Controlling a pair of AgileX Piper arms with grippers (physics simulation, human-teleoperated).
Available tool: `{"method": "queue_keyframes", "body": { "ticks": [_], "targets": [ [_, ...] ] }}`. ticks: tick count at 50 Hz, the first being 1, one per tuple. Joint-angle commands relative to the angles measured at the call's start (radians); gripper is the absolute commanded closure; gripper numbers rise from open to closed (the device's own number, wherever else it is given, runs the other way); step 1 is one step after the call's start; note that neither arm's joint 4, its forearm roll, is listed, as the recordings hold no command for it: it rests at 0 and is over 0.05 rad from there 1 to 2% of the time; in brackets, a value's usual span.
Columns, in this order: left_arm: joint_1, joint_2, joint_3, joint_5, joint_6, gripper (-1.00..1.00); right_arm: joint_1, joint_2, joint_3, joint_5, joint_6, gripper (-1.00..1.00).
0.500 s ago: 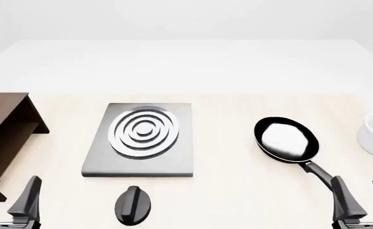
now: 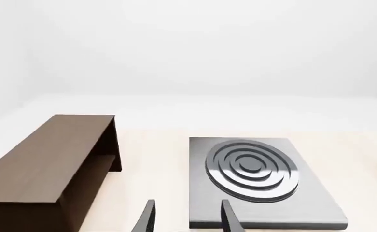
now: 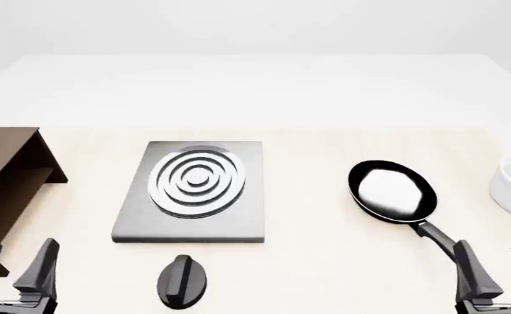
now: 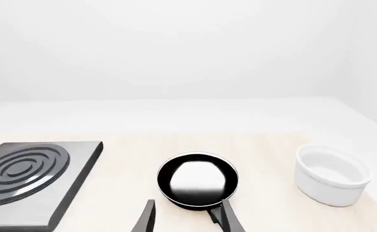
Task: Turn on the stove and put the frying pan on it.
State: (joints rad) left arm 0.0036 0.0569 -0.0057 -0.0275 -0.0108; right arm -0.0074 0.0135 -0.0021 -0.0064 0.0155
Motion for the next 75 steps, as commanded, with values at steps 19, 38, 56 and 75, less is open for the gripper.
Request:
{"method": "queue_keyframes", "body": {
  "ticks": [19,38,56,75],
  "targets": [
    [-0.17,0.391,-0.078,-0.103,0.019,-1.0,0.001,0.018,0.001,-0.013,0.0,-1.0],
    [-0.246,0.589,-0.043,-0.199,0.032,-1.0,0.002,0.018,0.001,-0.011,0.002,-1.0],
    [-0.299,0.884,0.004,-0.428,0.084,-1.0,0.003,0.017,0.001,-0.011,0.001,-1.0],
    [-0.349,1.035,0.005,-0.517,0.111,-1.0,0.002,0.015,0.001,-0.009,0.0,-1.0]
  ]
}}
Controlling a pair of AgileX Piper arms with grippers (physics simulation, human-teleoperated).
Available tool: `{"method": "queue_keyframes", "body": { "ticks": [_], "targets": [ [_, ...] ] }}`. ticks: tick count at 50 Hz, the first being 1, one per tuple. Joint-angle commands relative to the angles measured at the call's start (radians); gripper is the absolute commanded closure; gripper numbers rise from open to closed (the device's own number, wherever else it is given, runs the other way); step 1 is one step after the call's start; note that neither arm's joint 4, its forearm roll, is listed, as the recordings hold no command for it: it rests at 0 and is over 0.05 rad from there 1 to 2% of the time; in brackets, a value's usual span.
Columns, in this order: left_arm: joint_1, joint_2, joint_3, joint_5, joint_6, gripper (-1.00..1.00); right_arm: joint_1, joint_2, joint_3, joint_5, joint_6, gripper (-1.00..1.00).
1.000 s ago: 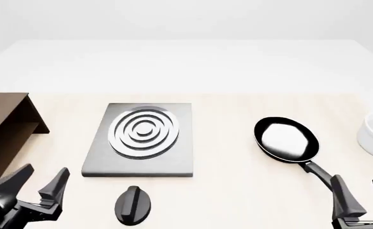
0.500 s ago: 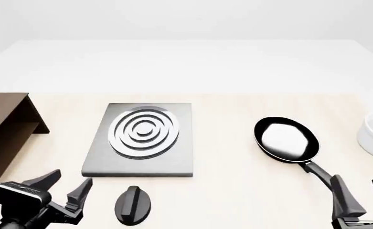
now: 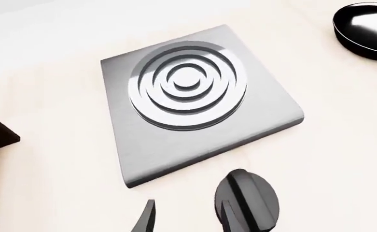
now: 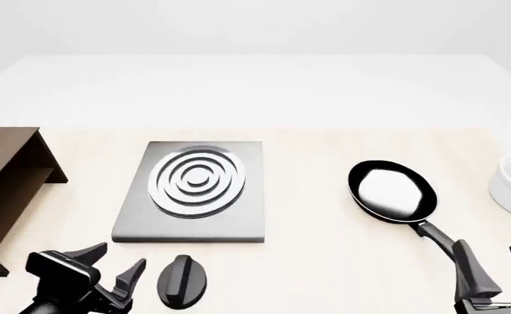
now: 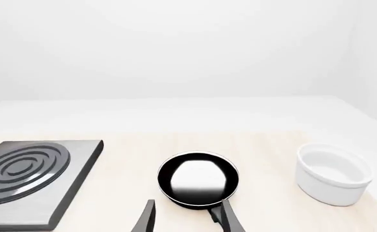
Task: Turn on the stove and put the frying pan on it.
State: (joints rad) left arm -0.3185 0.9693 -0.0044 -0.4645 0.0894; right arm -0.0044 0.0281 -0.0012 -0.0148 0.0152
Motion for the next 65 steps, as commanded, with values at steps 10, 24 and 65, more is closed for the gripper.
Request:
{"method": "queue_keyframes", "body": {
  "ticks": [10,24,65],
  "targets": [
    [-0.076,0.191,0.004,-0.109,0.023,-1.0,0.0,0.002,0.0,0.0,0.0,-1.0],
    [-0.11,0.284,0.004,-0.159,0.039,-1.0,-0.001,0.006,0.0,-0.004,-0.002,-1.0],
    [-0.253,0.397,-0.058,-0.213,0.027,-1.0,0.002,0.004,0.001,0.001,-0.009,-1.0]
  ]
}}
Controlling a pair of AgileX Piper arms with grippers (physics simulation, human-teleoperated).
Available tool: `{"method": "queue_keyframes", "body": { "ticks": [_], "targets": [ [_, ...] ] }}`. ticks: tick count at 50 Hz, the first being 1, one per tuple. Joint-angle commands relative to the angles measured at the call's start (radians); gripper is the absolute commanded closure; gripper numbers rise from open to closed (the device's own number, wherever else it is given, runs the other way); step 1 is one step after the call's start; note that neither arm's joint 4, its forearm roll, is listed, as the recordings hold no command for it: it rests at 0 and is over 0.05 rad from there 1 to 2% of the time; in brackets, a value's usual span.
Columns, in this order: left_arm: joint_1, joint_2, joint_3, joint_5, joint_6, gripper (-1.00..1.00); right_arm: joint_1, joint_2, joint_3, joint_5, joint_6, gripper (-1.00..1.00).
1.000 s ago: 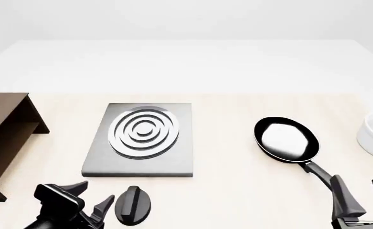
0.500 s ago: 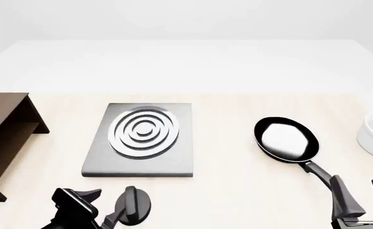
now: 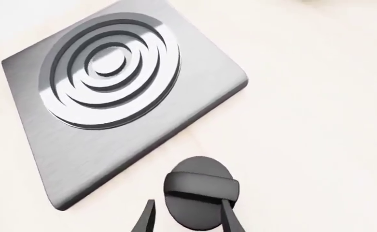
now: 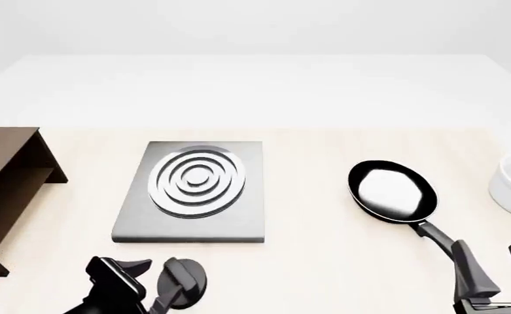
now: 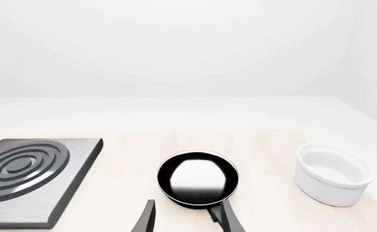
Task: Turn on the stove and put the frying pan on it.
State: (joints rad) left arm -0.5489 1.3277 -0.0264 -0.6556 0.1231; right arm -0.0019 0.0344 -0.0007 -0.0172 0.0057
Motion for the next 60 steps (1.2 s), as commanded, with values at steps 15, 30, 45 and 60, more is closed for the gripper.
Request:
{"method": "queue_keyframes", "body": {
  "ticks": [15,30,45,60],
  "targets": [
    [-0.072,0.126,-0.06,-0.087,-0.03,-1.0,0.0,0.004,0.0,-0.004,0.004,-1.0],
    [-0.194,0.049,-0.088,0.016,-0.134,-1.0,-0.001,-0.003,0.0,0.002,0.003,-1.0],
    [-0.212,-0.016,-0.103,0.083,-0.175,-1.0,0.0,-0.002,0.0,0.0,0.003,-1.0],
    [-0.128,-0.351,-0.114,0.337,-0.098,-1.0,-0.001,-0.001,0.0,0.0,-0.001,-1.0]
  ]
}}
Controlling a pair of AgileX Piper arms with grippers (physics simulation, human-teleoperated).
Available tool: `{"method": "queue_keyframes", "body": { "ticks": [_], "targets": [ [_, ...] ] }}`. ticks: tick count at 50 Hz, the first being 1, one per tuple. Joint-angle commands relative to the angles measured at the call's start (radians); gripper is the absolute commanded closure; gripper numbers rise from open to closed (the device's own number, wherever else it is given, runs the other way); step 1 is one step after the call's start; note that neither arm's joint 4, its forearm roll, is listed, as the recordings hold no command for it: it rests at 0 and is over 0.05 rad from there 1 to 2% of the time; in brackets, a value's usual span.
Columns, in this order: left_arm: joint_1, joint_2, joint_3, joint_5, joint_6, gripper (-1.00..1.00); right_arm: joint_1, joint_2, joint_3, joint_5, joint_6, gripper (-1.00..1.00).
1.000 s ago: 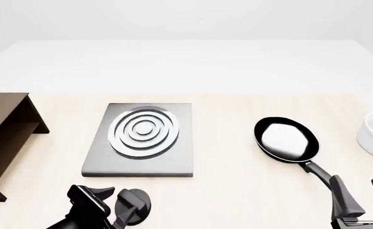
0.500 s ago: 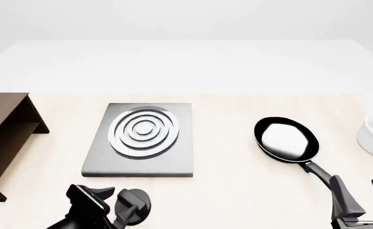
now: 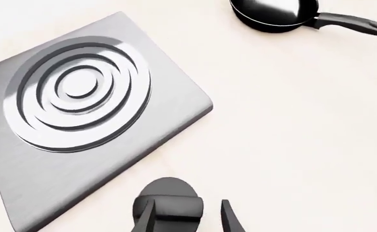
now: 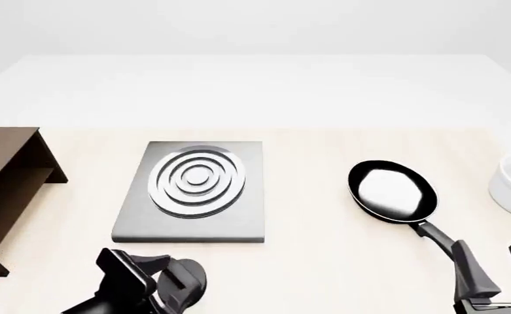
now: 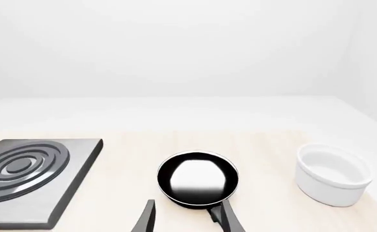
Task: Turn on the stove and put the frying pan on it.
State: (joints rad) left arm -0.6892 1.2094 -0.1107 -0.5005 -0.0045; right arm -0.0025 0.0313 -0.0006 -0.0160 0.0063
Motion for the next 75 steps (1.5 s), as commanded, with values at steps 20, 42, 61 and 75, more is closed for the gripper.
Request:
{"method": "queue_keyframes", "body": {
  "ticks": [20,42,61,75],
  "targets": [
    [0.168,-0.51,-0.02,0.317,0.088,-1.0,-0.001,0.011,0.0,-0.008,-0.003,-1.0],
    [0.403,-0.861,0.033,0.417,0.045,-1.0,-0.001,0.005,0.0,-0.005,-0.005,-1.0],
    [0.491,-1.145,0.063,0.592,-0.018,-1.0,0.001,-0.02,0.0,0.019,-0.009,-1.0],
    [0.559,-1.181,0.099,0.572,-0.026,-1.0,0.0,-0.02,0.0,0.019,-0.009,-1.0]
  ]
}}
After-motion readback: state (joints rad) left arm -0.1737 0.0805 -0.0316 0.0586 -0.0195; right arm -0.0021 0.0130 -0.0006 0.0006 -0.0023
